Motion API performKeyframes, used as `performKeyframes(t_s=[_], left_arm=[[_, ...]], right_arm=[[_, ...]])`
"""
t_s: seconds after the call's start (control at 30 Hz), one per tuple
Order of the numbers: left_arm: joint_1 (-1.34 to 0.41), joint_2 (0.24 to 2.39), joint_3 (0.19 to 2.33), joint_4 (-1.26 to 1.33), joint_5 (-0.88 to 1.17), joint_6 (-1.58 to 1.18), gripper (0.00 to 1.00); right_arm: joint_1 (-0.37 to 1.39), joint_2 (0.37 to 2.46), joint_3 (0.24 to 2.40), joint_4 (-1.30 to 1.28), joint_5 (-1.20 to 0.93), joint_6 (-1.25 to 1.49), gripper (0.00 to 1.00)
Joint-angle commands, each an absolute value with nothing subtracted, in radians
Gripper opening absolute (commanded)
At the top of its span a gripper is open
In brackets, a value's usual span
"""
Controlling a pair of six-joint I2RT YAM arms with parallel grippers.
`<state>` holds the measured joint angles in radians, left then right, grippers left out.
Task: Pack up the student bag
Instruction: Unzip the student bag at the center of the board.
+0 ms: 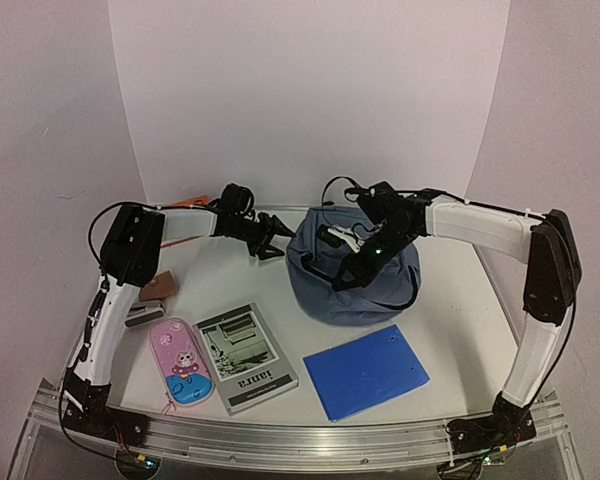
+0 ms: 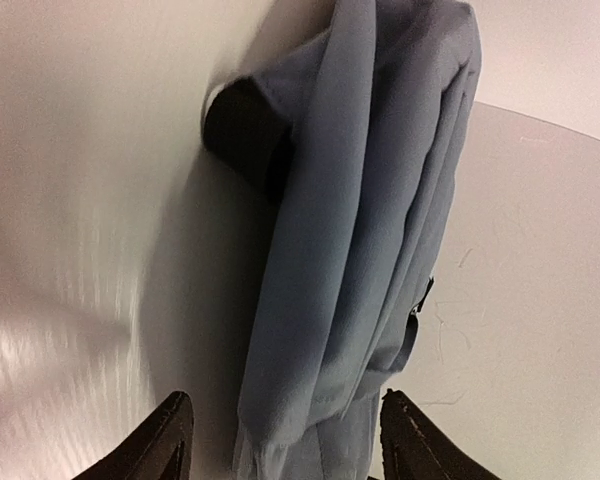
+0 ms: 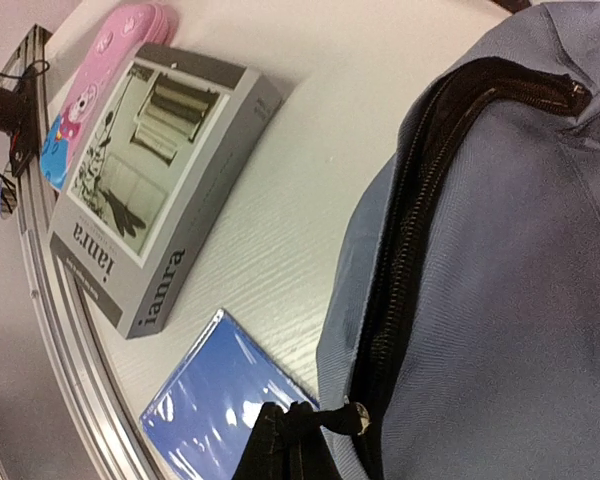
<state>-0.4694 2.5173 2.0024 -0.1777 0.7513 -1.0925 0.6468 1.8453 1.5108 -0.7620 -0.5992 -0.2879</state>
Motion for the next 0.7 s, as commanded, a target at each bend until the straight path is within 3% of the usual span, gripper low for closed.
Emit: performKeyframes(t_s=[0.0,0.3,0.67], left_arm=[[-0.473,2.302,1.907,-0.265,0.727,-0.978,0.68],[-0.552,2.137,1.784,-0.552,0.668,-0.819,0.72],[-0.62,2.187,1.824,-0.66,0.661,-0.802,0.72]], right_arm=[[0.653,1.911,1.608,-0.704,-0.622,-0.248,0.0],[0.653,2.0,1.689,-0.67,-0.63,-0.209,0.0],[0.653,2.048,1.746,-0.655,-0.637,-0.177,0.0]])
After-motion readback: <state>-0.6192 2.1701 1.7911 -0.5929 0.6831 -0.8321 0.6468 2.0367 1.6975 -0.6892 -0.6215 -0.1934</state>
